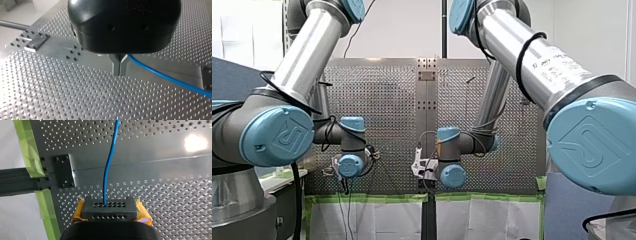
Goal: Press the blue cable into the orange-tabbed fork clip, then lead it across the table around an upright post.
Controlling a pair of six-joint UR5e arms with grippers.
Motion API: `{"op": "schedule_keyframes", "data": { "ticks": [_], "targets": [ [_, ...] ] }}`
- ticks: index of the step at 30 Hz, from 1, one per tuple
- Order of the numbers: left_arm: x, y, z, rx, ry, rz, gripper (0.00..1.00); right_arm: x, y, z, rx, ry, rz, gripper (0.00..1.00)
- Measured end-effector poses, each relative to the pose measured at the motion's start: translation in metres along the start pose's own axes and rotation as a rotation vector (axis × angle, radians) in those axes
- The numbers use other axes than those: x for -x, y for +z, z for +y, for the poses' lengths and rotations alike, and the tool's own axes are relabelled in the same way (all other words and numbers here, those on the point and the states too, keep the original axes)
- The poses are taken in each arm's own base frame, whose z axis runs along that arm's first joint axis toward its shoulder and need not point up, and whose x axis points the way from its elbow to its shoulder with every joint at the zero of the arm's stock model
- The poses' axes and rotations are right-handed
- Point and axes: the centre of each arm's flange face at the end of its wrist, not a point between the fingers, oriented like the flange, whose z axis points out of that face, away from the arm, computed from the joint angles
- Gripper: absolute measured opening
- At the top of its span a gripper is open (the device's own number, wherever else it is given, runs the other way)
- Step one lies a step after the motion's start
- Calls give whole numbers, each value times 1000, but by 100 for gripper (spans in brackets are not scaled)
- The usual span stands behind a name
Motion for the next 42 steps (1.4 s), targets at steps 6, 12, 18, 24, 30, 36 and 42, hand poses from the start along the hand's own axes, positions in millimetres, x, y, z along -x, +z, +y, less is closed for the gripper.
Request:
{"op": "schedule_keyframes", "data": {
  "ticks": [6, 12, 18, 24, 30, 36, 42],
  "targets": [
    [-7, 25, 18, 42, 3, -46, 0, 18, 16, -1, -1, 10, -16, 2],
    [-12, 55, 32, 78, -21, -110, 0, 36, 27, 4, 23, 0, -56, 2],
    [-21, 75, 39, 98, -44, -163, 0, 55, 38, 13, 53, -25, -100, 2],
    [-36, 71, 46, 130, -47, -176, 0, 78, 49, 19, 69, -42, -154, 2],
    [-54, 50, 54, 142, -25, -147, 0, 93, 59, 22, 74, -60, -184, 2],
    [-71, 41, 57, 118, 2, -131, 0, 86, 79, 23, 80, -81, -177, 2],
    [-88, 46, 59, 103, 48, -121, 0, 63, 100, 15, 78, -103, -157, 2]
  ]
}}
